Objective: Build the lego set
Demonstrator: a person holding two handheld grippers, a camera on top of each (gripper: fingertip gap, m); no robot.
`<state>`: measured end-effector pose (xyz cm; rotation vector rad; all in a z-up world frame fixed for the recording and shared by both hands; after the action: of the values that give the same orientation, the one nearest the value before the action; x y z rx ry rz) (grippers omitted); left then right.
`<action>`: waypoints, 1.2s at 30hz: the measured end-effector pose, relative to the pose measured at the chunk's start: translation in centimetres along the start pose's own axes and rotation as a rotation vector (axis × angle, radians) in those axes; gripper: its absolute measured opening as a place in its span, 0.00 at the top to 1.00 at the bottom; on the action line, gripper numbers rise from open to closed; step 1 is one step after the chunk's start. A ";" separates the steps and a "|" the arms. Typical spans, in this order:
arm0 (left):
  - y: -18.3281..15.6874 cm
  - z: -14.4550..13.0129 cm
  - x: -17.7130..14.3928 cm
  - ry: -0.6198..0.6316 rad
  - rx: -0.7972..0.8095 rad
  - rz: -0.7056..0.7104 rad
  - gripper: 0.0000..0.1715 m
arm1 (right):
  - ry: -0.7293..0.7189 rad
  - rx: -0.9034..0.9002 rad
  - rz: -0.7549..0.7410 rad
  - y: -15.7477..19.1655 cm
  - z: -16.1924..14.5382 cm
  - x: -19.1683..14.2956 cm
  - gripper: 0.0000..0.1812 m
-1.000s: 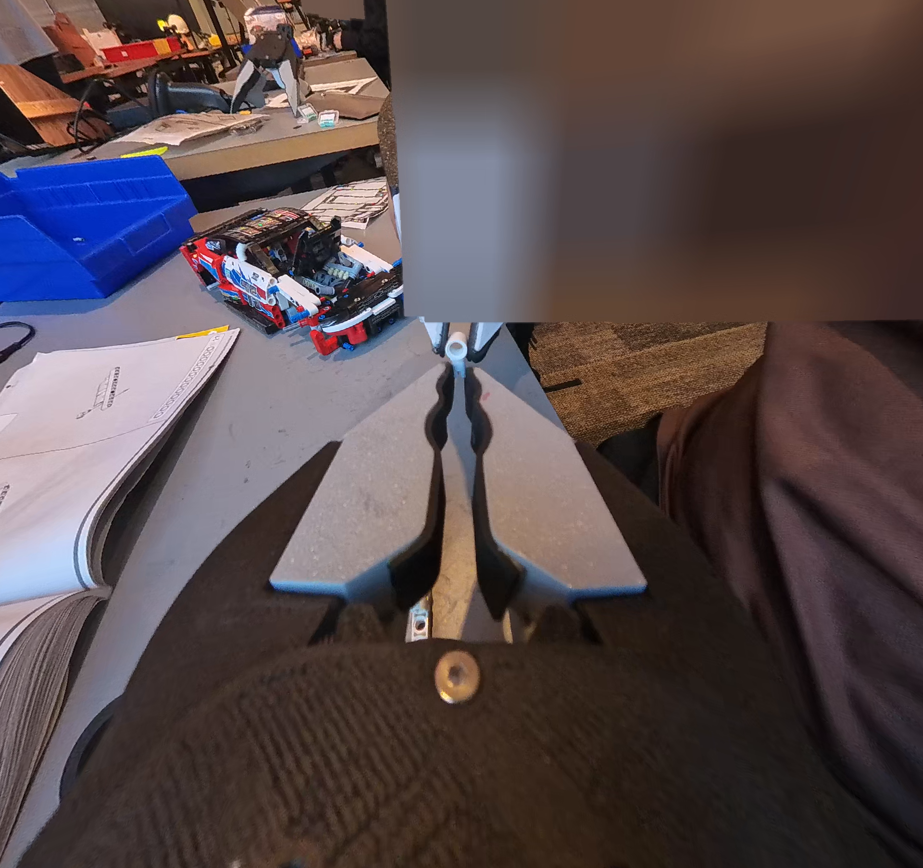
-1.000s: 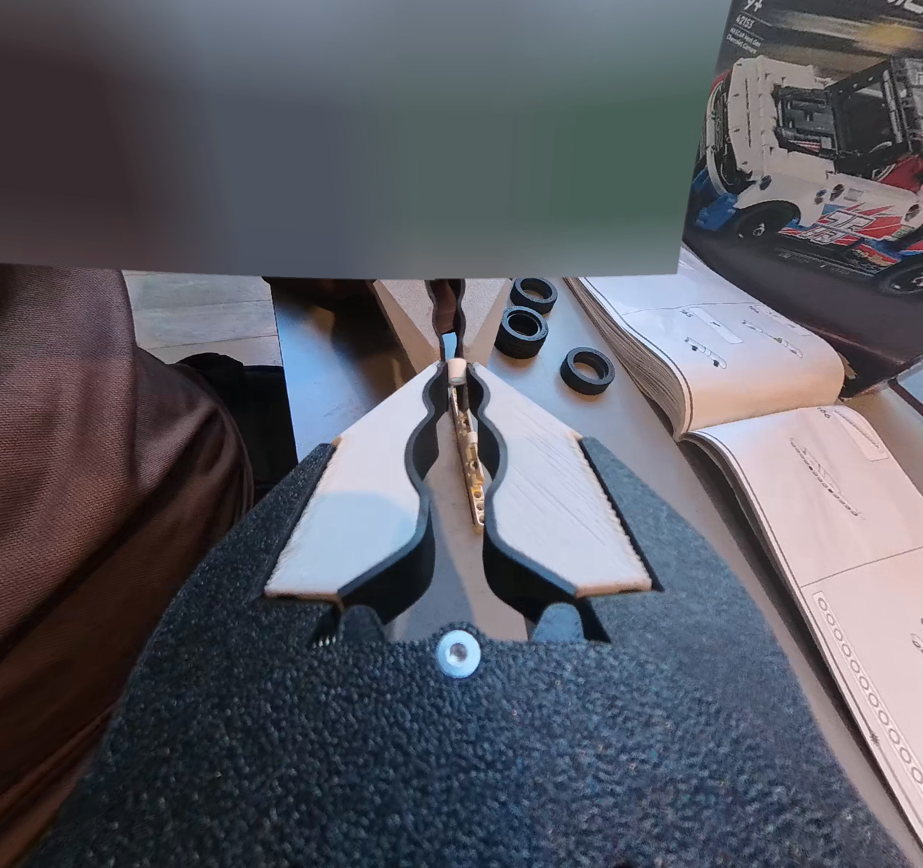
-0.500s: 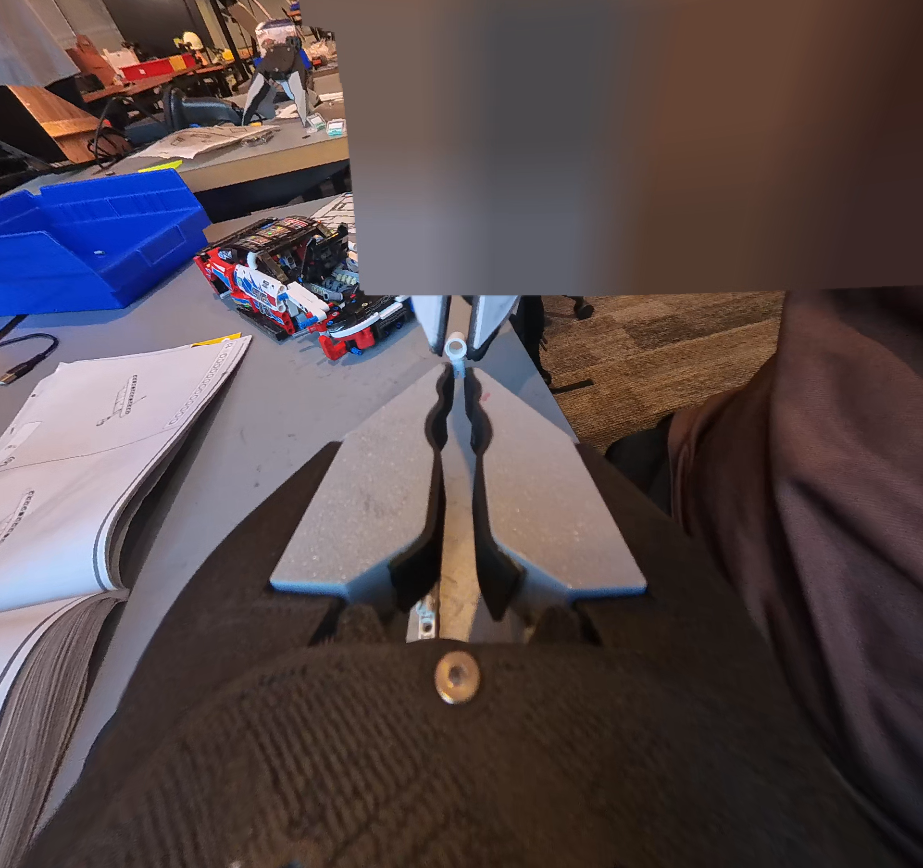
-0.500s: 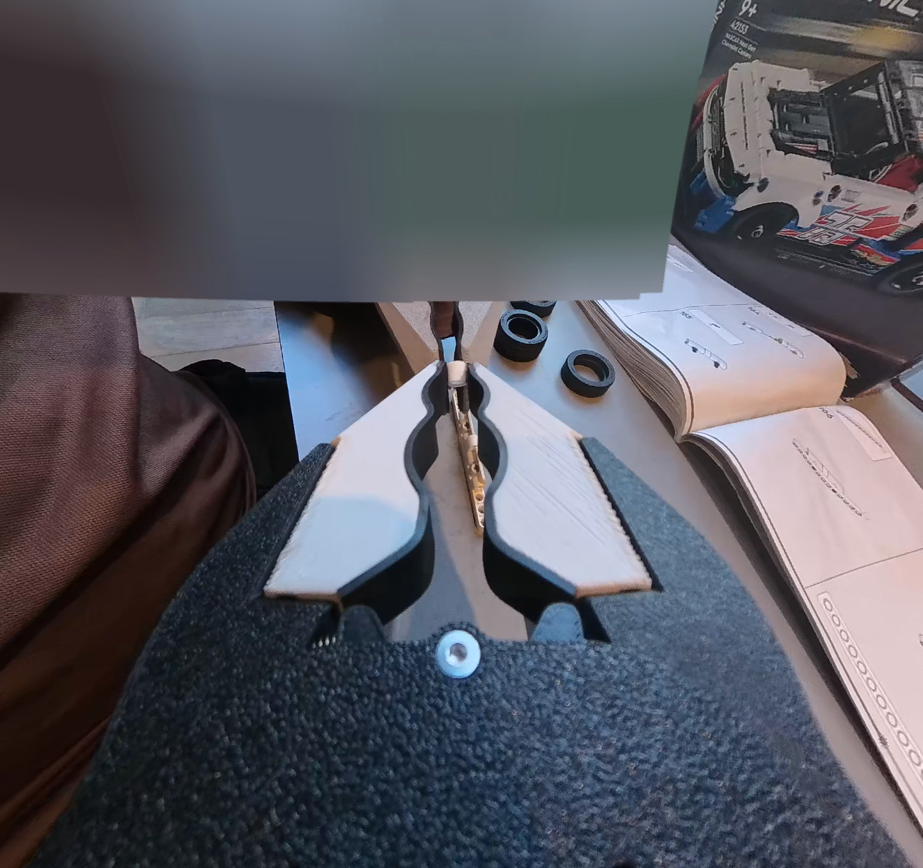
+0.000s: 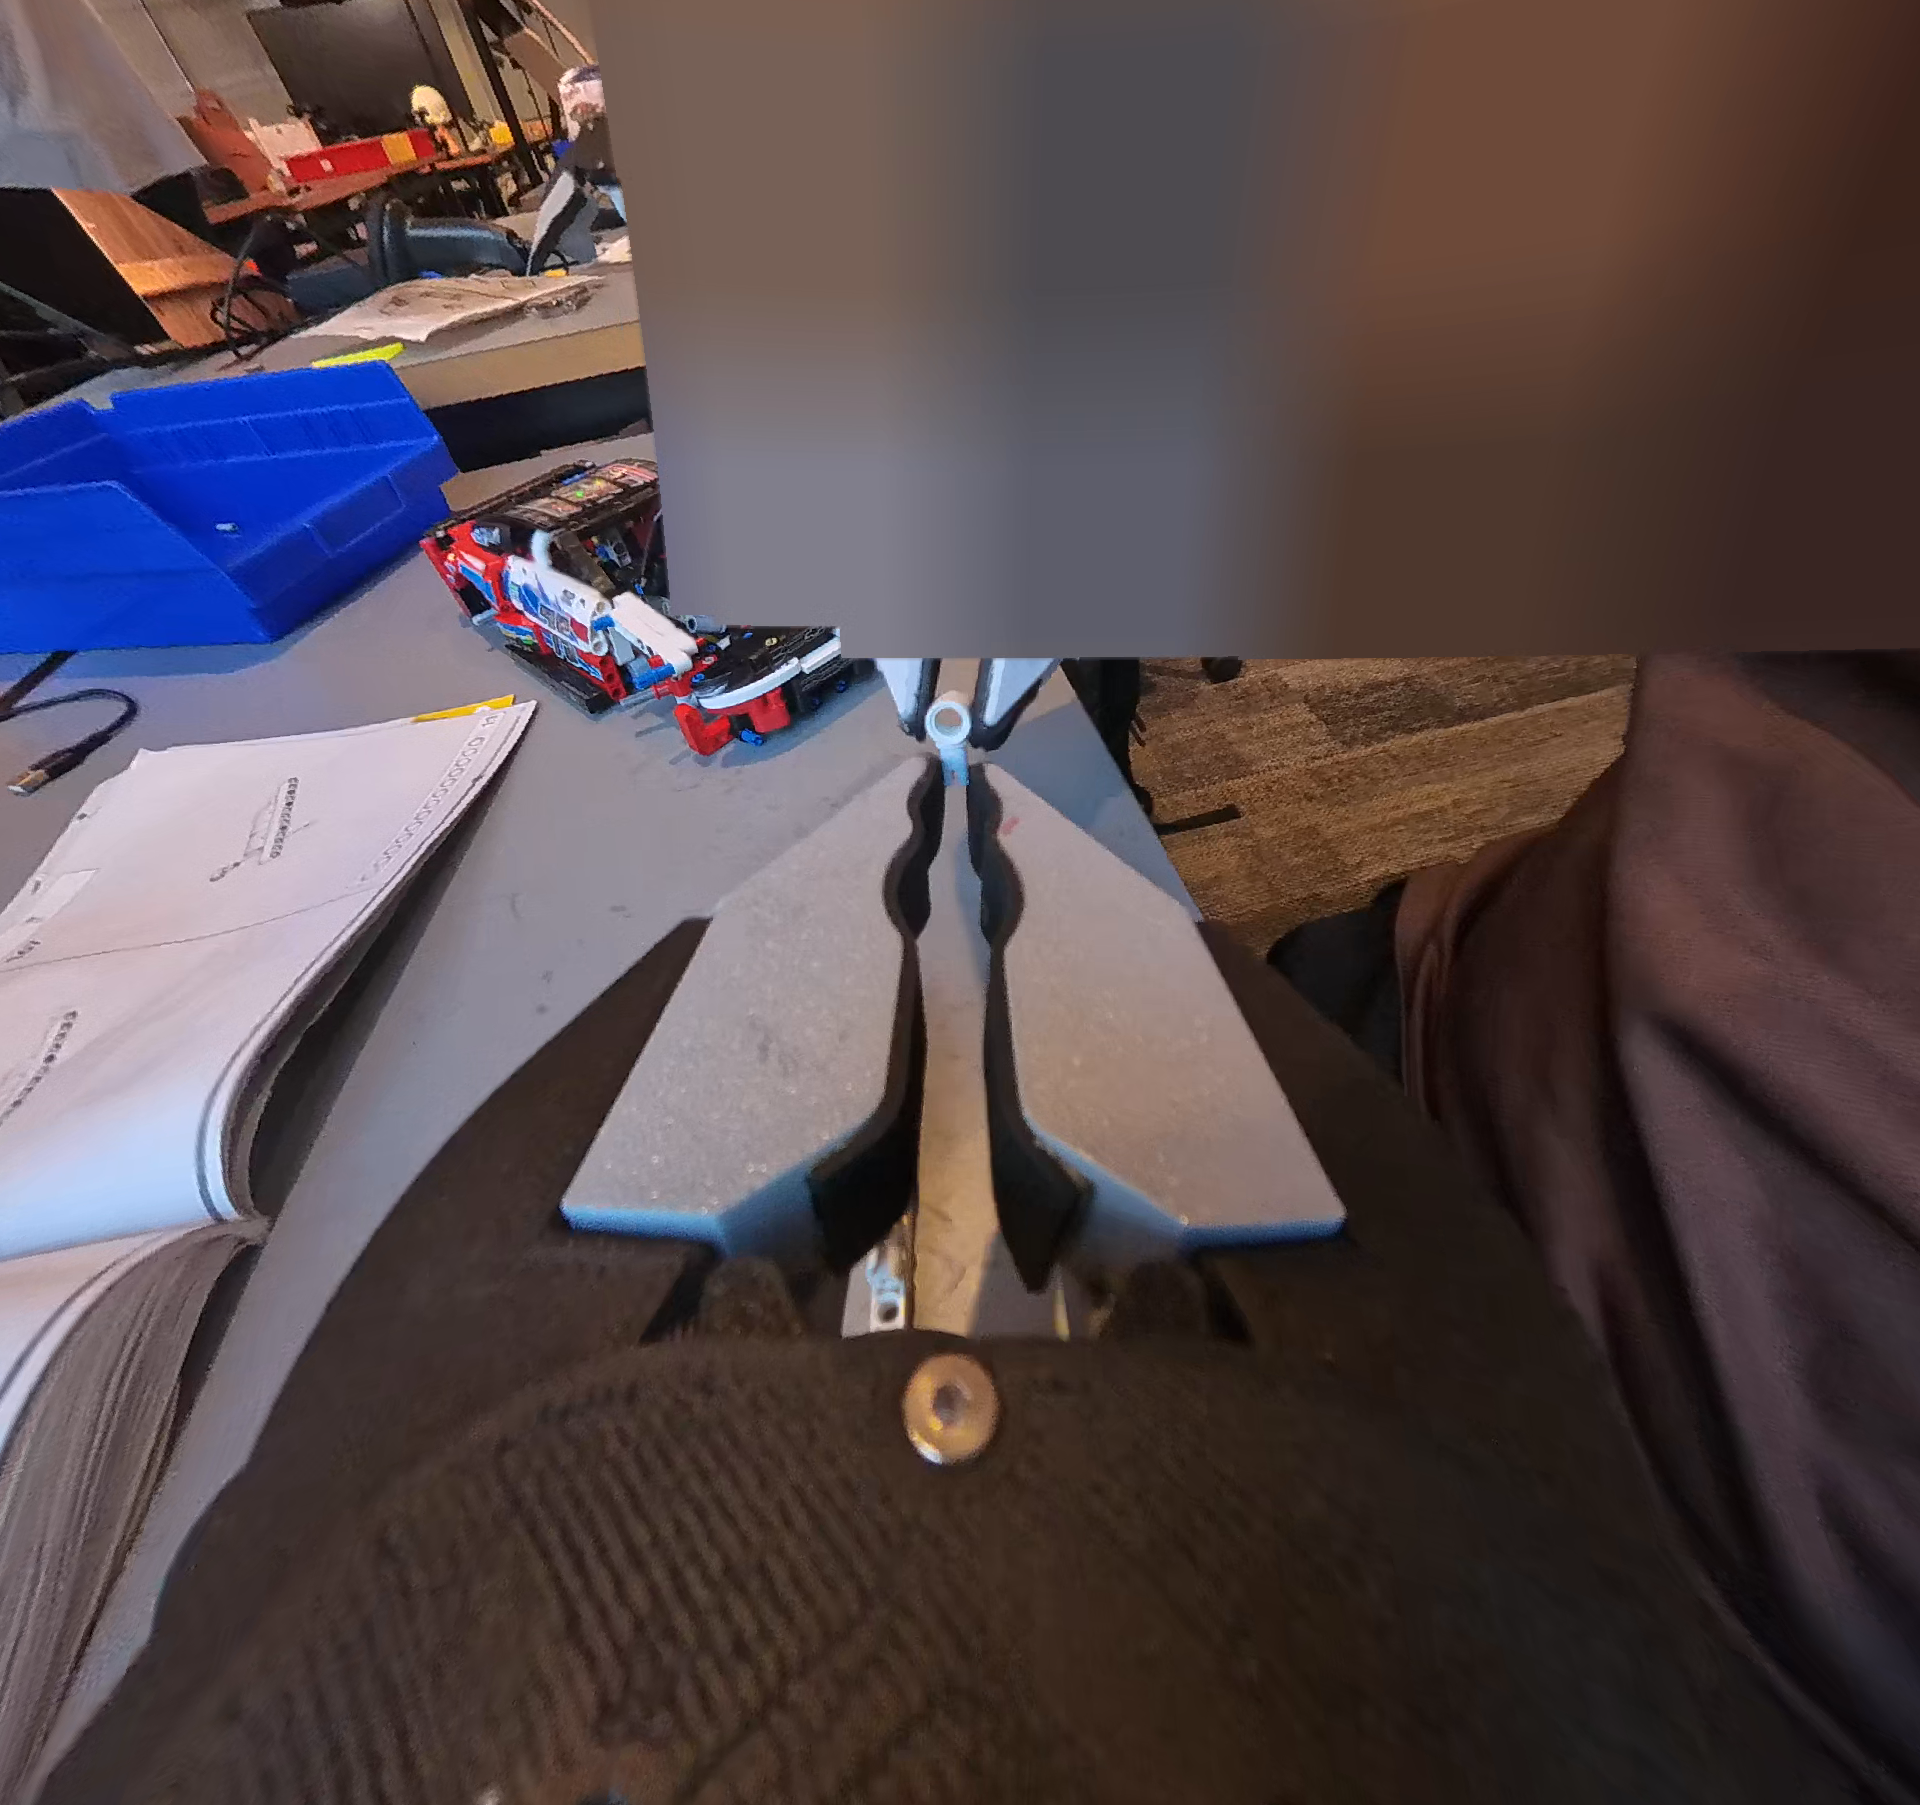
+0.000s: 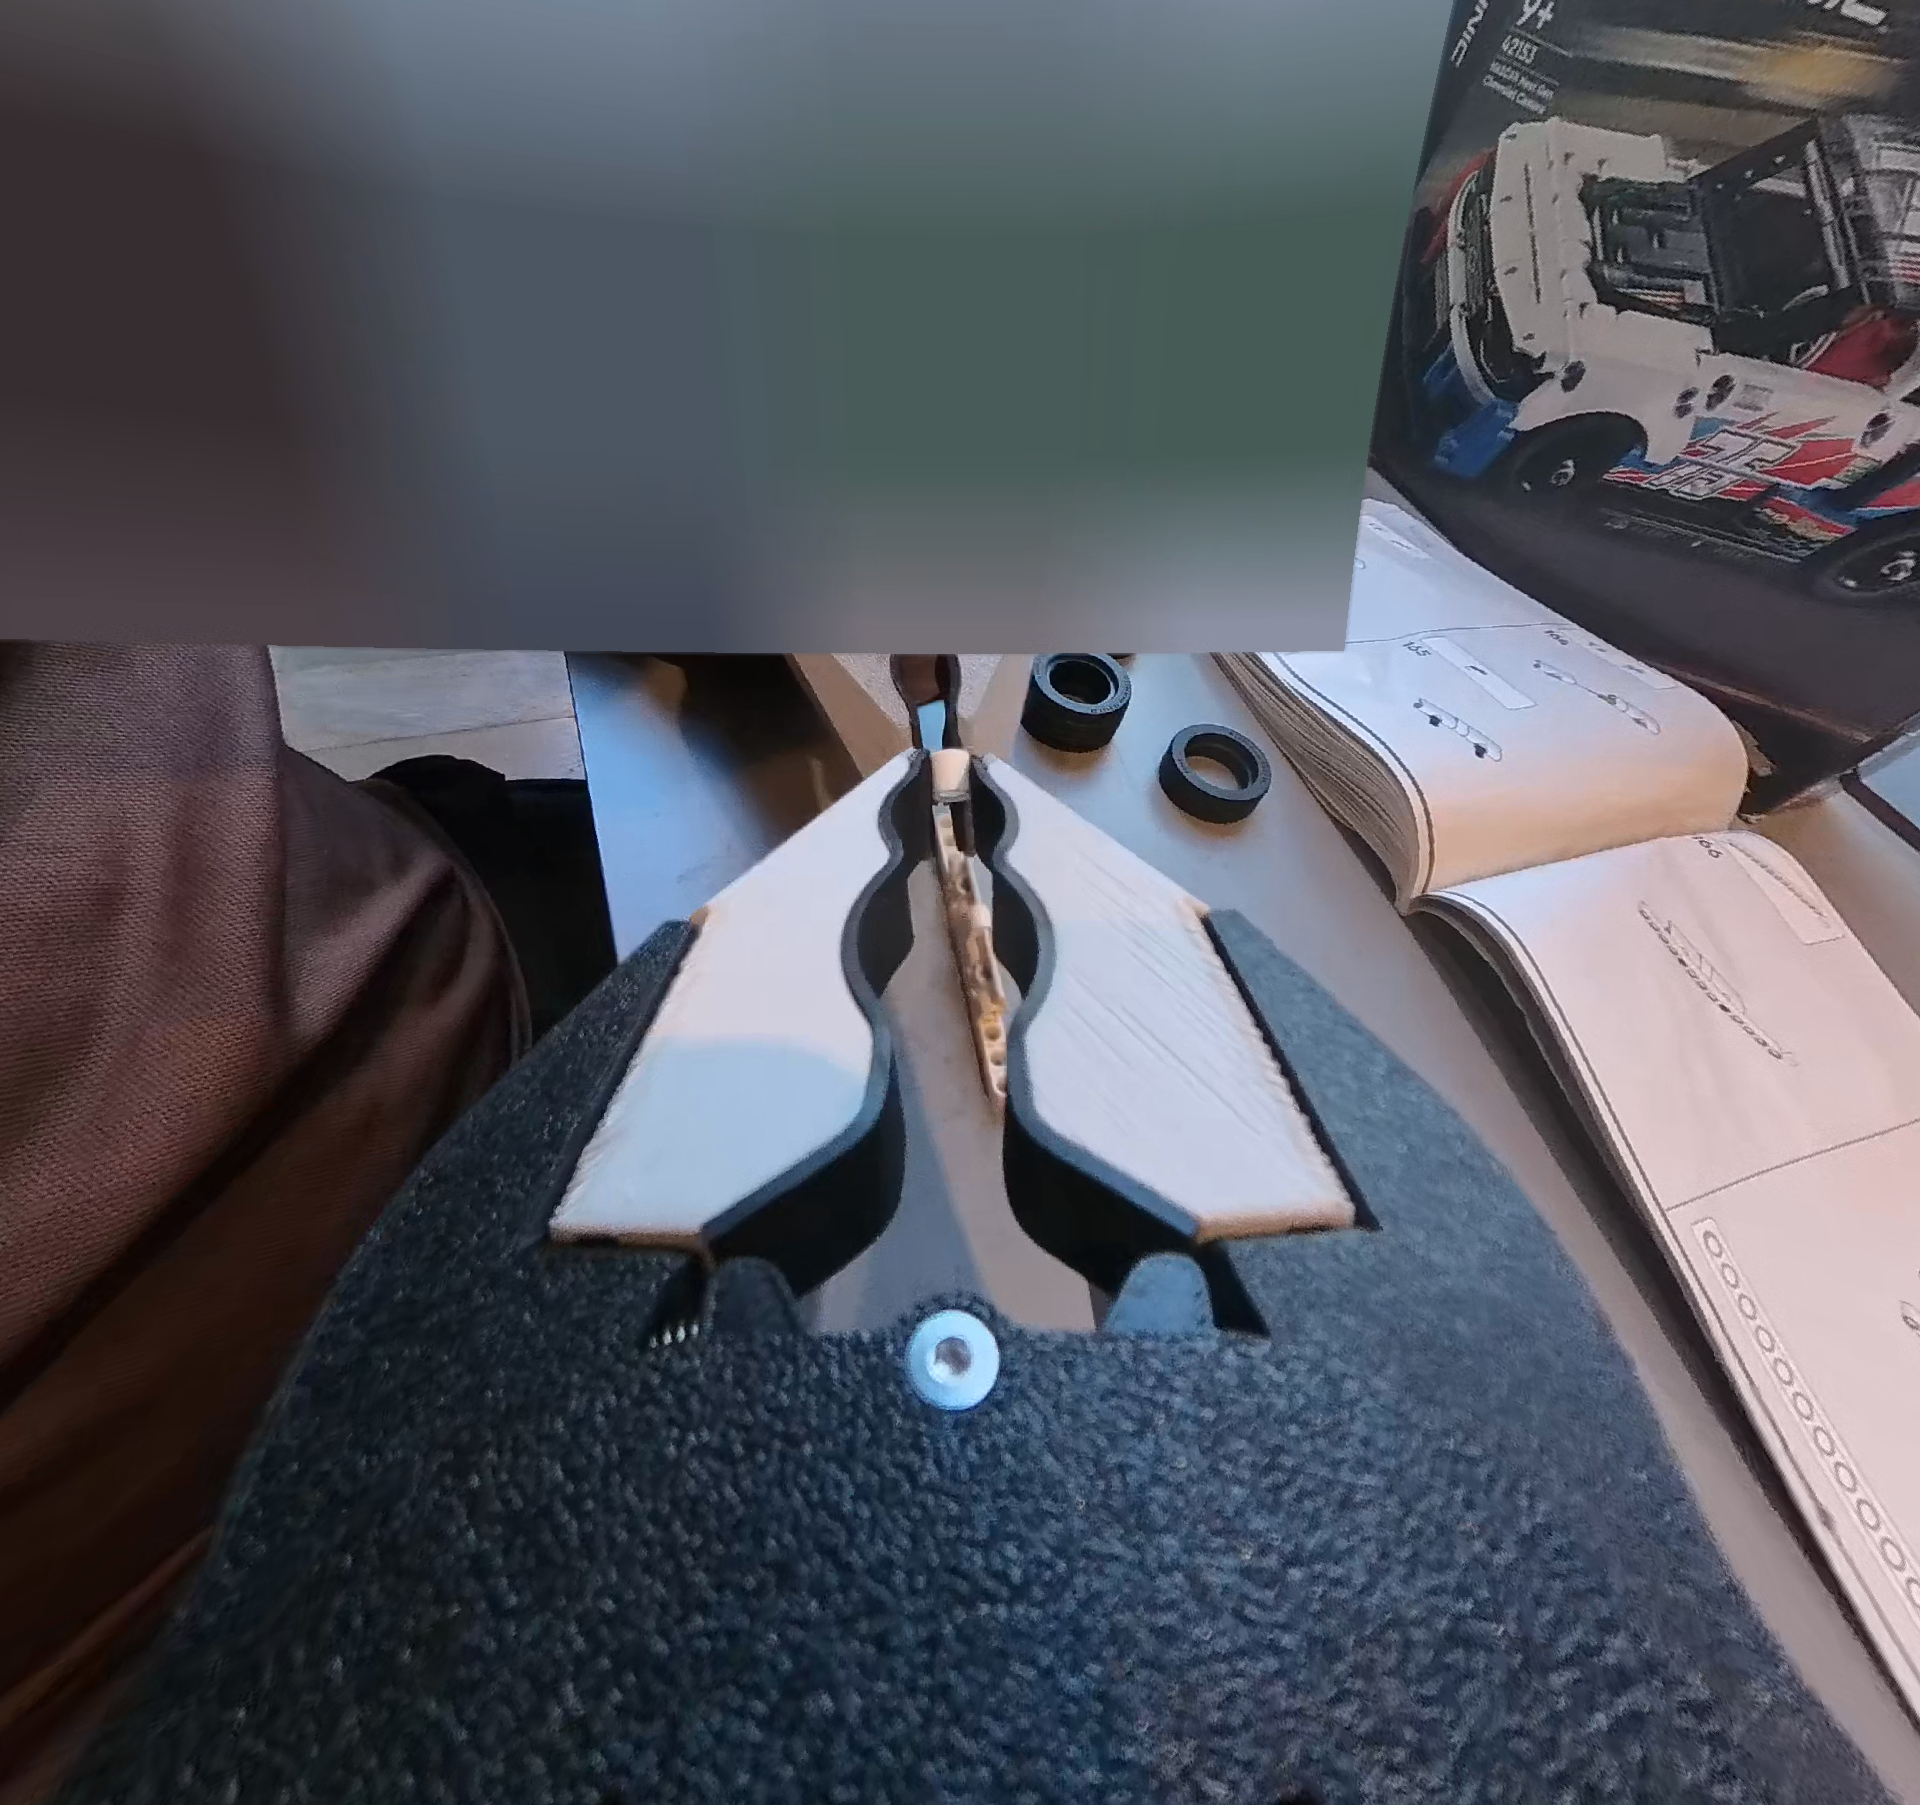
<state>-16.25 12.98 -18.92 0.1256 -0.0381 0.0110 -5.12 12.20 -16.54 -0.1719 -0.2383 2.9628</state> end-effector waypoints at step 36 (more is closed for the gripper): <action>2.1 -7.2 -1.2 0.560 -0.080 -0.063 0.97 | 0.334 0.146 0.059 -2.1 -8.9 1.3 0.97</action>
<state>-17.22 15.97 -25.85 0.0399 0.5246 -0.0181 -4.97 15.81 -25.02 -0.6559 0.0274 2.9309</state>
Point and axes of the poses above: each gripper's, where its closed fingertips meet, x out along the fingers, z out of its top, y = z × x across the jaws, the point moved 7 cm from there along -x, back along the fingers, and after that the axes turned 14 degrees about -y, right-handed, at the moved point
